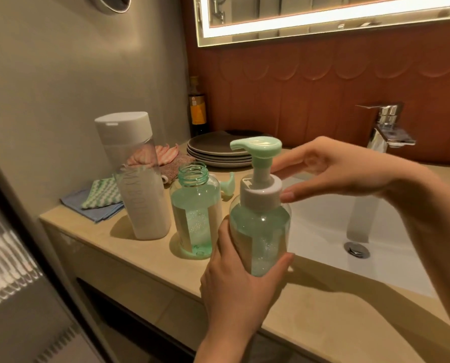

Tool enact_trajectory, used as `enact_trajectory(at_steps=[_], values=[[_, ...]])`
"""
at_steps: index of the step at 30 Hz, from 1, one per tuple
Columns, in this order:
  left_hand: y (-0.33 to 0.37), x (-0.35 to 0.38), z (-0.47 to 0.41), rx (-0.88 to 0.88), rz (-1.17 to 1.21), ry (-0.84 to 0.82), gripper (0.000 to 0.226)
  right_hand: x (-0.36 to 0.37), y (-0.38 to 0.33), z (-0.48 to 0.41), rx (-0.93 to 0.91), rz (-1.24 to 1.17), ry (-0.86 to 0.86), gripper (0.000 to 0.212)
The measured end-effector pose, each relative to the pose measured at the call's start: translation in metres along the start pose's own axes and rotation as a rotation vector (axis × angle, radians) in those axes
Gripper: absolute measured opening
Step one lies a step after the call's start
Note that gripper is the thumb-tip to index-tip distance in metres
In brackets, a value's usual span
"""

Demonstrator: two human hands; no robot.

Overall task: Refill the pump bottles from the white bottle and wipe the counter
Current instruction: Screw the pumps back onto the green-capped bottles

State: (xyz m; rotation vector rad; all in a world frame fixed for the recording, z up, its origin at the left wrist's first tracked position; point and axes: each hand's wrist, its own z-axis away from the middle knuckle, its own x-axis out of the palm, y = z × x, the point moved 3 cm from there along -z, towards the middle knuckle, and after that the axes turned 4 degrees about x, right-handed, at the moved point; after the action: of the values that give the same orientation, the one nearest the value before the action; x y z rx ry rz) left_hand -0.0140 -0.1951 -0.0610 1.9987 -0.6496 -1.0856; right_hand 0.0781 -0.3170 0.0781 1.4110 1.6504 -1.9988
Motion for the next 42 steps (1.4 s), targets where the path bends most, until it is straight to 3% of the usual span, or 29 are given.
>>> enact_trajectory(at_steps=[2,4,6,11,15,21,24,25,28,33,38,42], values=[[0.0,0.0,0.0,0.005,0.013,-0.007,0.106,-0.002,0.003,-0.003,-0.004,0.042,0.126,0.042],[0.001,0.0,-0.001,0.004,0.019,-0.016,0.106,0.004,0.006,-0.009,0.003,0.038,0.173,0.057],[0.001,0.0,-0.001,-0.002,0.016,-0.014,0.107,0.017,0.007,-0.018,-0.015,-0.022,0.143,0.065],[0.001,-0.001,0.0,-0.039,0.051,0.008,0.113,0.042,0.005,-0.034,-0.049,-0.123,0.081,0.054],[0.003,-0.001,-0.001,-0.031,0.037,0.001,0.106,0.039,-0.001,-0.029,0.018,-0.096,0.172,0.062],[0.0,0.005,-0.006,-0.056,0.035,0.043,0.11,0.046,-0.021,-0.027,0.079,0.322,0.573,0.089],[0.0,0.003,-0.005,-0.032,0.05,0.032,0.109,0.042,-0.02,-0.025,0.095,0.36,0.454,0.097],[0.0,0.003,-0.004,-0.028,0.062,0.017,0.106,0.039,-0.017,-0.024,0.084,0.262,0.357,0.093],[0.001,0.001,-0.001,0.004,0.088,0.004,0.099,0.035,-0.012,-0.023,-0.024,-0.028,0.124,0.056],[-0.001,-0.003,0.001,-0.001,0.11,-0.004,0.098,0.041,-0.003,-0.025,-0.093,-0.283,-0.032,0.047],[0.003,-0.001,0.003,-0.043,0.053,0.033,0.095,0.045,0.0,-0.028,-0.071,-0.368,0.059,0.019],[0.002,0.001,0.002,-0.041,-0.007,0.045,0.107,0.05,-0.005,-0.028,-0.084,-0.349,0.159,0.02]])
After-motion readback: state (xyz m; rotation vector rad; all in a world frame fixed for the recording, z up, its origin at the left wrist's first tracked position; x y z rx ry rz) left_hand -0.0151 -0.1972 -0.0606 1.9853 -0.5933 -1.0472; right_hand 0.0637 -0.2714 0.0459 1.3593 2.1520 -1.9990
